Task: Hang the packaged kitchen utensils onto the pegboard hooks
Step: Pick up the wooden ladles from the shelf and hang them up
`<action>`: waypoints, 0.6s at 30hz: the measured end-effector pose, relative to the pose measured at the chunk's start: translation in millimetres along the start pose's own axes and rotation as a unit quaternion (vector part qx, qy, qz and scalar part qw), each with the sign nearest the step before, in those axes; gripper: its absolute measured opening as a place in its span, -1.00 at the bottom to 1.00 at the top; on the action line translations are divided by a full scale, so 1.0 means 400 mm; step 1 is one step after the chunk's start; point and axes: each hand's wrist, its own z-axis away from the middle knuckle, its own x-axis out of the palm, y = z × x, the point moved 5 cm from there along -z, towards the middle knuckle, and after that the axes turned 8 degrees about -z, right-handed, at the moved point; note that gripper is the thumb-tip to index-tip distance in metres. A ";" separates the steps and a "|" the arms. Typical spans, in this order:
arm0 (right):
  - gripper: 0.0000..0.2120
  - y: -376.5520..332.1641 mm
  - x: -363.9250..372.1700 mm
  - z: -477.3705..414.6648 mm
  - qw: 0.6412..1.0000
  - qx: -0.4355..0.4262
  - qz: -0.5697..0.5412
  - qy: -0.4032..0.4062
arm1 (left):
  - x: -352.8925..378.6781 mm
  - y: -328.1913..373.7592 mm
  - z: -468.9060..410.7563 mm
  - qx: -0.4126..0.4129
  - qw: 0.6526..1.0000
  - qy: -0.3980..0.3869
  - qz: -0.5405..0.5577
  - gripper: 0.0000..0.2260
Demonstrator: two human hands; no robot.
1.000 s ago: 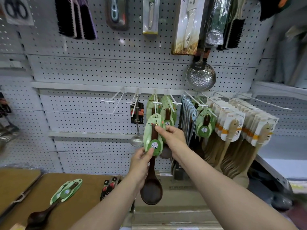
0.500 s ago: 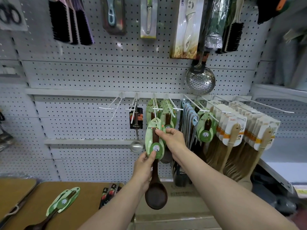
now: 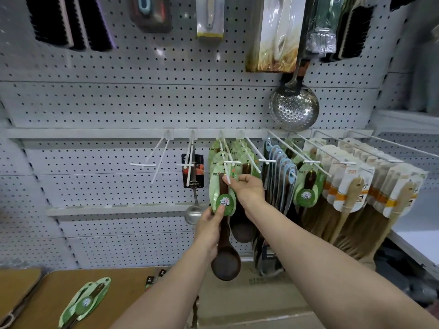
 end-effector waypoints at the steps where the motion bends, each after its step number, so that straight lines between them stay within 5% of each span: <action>1: -0.55 -0.005 0.001 -0.007 1.000 0.003 0.023 0.007 | 0.001 -0.001 -0.011 -0.002 1.000 0.002 0.004 -0.78; 11: -0.56 -0.028 -0.026 0.011 0.997 0.013 0.076 0.011 | 0.009 0.011 -0.003 -0.016 1.000 0.017 -0.001 -0.73; 18: -0.46 -0.044 -0.077 0.133 0.983 -0.039 0.179 -0.028 | -0.079 0.069 0.148 0.046 0.983 0.119 -0.135 -0.58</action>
